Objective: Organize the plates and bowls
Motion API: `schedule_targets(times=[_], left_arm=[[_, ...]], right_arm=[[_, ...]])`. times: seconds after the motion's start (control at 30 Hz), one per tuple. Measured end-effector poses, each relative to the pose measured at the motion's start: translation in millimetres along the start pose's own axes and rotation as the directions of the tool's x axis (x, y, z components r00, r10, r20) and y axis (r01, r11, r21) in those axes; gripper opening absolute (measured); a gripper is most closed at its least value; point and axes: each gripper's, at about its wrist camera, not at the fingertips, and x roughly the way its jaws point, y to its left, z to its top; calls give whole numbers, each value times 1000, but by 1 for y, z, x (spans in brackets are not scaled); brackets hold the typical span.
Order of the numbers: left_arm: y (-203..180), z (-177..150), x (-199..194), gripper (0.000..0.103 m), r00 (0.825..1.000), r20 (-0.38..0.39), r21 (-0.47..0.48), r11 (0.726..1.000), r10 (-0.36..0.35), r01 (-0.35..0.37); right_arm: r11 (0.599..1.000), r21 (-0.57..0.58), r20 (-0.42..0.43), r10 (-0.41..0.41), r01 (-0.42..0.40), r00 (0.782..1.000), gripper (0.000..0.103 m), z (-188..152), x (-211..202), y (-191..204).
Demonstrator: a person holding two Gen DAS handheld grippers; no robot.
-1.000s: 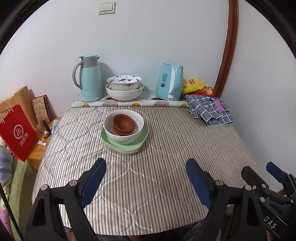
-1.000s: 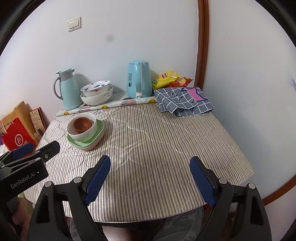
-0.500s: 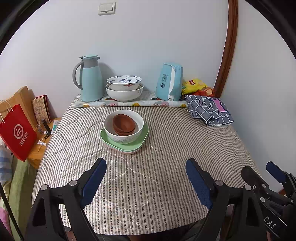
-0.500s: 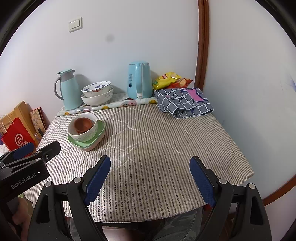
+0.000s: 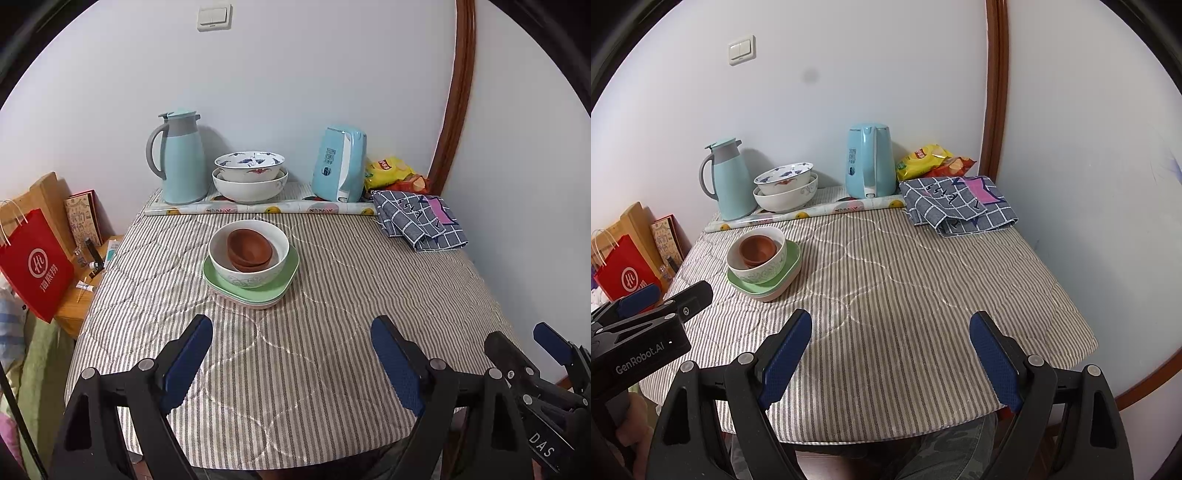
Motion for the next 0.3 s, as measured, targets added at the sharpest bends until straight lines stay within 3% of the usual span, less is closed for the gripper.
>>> schedule_targets(times=[0.3], left_arm=[[0,3,10,87,1000,0,15,1000,-4,4]], right_arm=[[1000,4,0,-2,2,1000,87,-1,3,2]])
